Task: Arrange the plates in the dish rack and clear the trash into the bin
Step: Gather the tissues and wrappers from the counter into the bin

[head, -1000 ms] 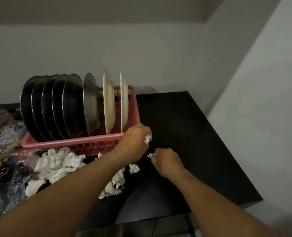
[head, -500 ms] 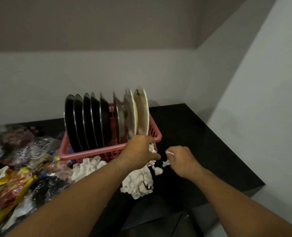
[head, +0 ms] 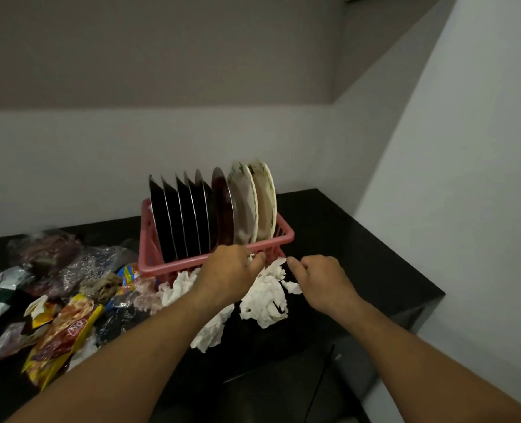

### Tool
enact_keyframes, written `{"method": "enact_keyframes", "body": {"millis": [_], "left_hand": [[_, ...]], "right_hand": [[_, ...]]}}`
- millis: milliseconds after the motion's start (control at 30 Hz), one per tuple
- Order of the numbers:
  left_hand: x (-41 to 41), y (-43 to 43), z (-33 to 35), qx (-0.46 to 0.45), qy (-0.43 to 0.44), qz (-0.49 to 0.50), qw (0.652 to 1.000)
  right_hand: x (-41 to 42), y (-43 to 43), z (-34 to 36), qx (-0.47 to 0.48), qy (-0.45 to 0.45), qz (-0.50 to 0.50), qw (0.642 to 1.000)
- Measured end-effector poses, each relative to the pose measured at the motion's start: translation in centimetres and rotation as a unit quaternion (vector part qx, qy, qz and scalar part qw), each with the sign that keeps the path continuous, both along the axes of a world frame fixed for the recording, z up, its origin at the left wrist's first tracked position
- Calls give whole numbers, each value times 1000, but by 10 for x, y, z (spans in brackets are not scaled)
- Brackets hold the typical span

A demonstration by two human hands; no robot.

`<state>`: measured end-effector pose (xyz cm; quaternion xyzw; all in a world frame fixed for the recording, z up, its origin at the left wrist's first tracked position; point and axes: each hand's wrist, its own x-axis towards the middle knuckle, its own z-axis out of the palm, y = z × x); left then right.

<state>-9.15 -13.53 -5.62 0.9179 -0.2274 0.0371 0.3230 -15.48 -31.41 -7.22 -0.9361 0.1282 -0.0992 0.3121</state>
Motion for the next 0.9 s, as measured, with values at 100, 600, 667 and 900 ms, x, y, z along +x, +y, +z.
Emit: {"method": "enact_keyframes", "body": {"millis": [100,600,667,900], "left_hand": [[-21,6,-4,-9,-17,5,1000],[-108,46,-64,63,-31,-44,997],[-112,54,-79,80,-25,-51,995],[-127,91,-168,110,5,-114,987]], "right_hand": [[-20,6,2,12,-14,6,1000],[-98,52,-52,50,34,63,996],[-102,65,-66,30,35,64,997],[-120,106,-154,45,86,45,994]]}}
